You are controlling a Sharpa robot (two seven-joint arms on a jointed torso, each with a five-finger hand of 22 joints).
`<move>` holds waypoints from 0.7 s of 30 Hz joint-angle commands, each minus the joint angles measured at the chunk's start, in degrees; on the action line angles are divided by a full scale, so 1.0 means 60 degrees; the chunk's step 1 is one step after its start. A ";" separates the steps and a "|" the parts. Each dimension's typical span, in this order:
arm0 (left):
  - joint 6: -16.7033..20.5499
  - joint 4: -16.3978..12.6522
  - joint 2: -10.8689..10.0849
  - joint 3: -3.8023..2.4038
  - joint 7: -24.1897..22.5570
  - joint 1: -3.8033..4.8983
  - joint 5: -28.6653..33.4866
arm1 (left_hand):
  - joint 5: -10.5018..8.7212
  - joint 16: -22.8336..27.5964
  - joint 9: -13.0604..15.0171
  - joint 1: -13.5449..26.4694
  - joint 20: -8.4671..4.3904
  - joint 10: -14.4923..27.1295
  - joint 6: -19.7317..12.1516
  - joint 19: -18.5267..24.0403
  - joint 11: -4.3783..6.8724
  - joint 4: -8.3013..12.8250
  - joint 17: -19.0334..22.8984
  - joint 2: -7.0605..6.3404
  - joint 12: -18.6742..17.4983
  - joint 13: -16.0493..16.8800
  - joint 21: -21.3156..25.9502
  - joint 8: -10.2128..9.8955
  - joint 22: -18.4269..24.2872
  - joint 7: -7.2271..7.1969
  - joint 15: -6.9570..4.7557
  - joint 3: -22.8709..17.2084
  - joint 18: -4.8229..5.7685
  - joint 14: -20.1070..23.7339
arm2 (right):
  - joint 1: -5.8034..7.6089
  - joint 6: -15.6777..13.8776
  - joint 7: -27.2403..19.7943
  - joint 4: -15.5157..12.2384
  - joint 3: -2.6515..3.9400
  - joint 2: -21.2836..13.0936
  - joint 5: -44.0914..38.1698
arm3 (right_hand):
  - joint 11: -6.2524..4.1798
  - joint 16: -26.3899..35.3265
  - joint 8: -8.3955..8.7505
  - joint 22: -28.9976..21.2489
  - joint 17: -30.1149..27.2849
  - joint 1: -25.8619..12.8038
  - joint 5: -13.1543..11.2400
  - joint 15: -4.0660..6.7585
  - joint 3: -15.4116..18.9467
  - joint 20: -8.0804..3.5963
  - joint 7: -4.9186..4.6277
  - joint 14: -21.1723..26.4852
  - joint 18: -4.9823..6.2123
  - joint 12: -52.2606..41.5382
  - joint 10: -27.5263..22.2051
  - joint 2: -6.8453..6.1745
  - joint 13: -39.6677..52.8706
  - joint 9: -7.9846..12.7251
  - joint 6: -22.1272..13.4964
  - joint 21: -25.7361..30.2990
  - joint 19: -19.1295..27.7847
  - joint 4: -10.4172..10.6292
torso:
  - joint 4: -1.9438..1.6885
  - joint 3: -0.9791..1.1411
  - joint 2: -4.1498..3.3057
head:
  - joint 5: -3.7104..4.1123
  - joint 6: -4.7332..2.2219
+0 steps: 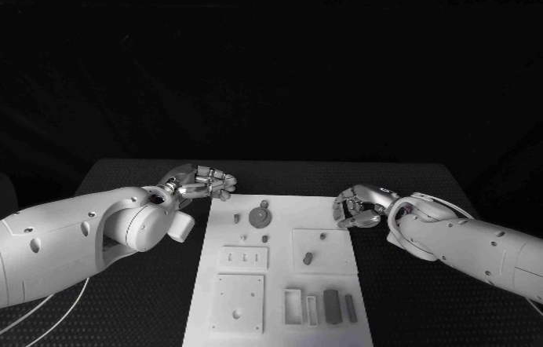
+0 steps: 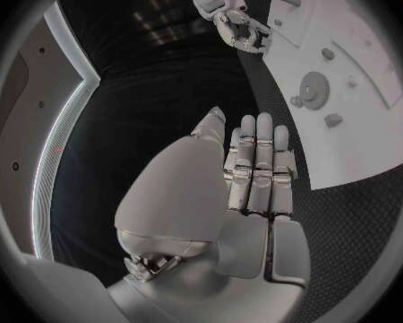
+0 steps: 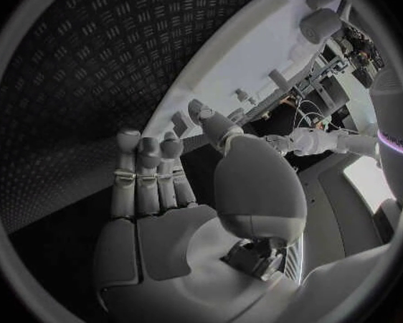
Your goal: Assemble the parts on the task board
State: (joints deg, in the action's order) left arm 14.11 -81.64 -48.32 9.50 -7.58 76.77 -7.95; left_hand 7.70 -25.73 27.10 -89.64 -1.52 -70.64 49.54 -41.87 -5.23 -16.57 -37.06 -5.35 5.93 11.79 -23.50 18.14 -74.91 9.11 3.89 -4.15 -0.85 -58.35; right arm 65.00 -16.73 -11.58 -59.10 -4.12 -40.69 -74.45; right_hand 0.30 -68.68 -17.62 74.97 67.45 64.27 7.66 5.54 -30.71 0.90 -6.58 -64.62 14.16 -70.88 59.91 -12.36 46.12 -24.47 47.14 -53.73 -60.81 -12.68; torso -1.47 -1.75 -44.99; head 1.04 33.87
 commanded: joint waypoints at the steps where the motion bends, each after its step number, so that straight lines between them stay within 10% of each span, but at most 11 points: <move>1: -0.0192 -0.0023 0.0017 -0.0007 -0.0032 0.0005 -0.0032 | -0.0018 0.0055 0.0016 -0.0034 -0.0005 -0.0053 0.0017 0.0037 -0.0034 0.0000 -0.0015 0.0009 -0.0059 0.0012 -0.0051 -0.0053 -0.0183 0.0081 0.0057 0.0055 -0.0011 0.0015 | -0.0054 -0.0174 -0.0080 0.0038 0.0002 0.0047 -0.0072 | -0.0025 -0.0156 -0.0042 0.0239 0.0034 0.0044 -0.0099 0.0021 -0.0099 -0.0097 0.0007 -0.0090 0.0140 -0.0155 0.0100 0.0027 0.0137 0.0011 0.0103 -0.0246 -0.0053 0.0058 | 0.0002 0.0000 0.0003 | -0.0005 0.0009; 21: -0.0228 -0.0052 0.0011 -0.0007 -0.0006 0.0005 -0.0032 | -0.0017 0.0064 0.0022 -0.0021 -0.0002 -0.0055 0.0018 0.0040 -0.0034 -0.0001 -0.0021 0.0026 -0.0068 0.0018 -0.0053 -0.0058 -0.0183 0.0082 0.0060 0.0065 -0.0013 0.0015 | -0.0095 -0.0278 -0.0095 0.0130 0.0002 0.0176 -0.0098 | -0.0086 -0.0530 -0.0444 0.0190 0.0009 0.0189 -0.0798 0.0094 -0.1030 -0.0305 0.0068 -0.0231 0.0140 -0.0359 0.0337 0.0189 0.0505 -0.0227 0.1070 -0.0871 -0.0098 0.0480 | 0.0002 0.0005 0.0003 | -0.0010 0.0033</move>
State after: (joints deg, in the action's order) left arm 13.72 -81.77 -48.33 9.50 -7.38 76.77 -7.96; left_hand 7.70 -25.73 27.14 -89.64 -1.52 -70.64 49.74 -41.87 -5.23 -16.57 -37.09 -5.35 5.71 11.84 -23.50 18.14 -74.95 9.31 3.89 -4.16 -0.85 -58.35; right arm 64.51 -18.07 -11.61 -58.35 -4.13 -39.71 -74.55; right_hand -0.11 -71.67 -19.96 74.96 67.55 65.10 3.10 6.21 -36.64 -0.44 -5.15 -65.73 14.15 -72.77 61.56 -11.53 49.12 -25.78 52.28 -58.84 -61.49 -9.65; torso -1.44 -1.73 -44.96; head 0.99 34.00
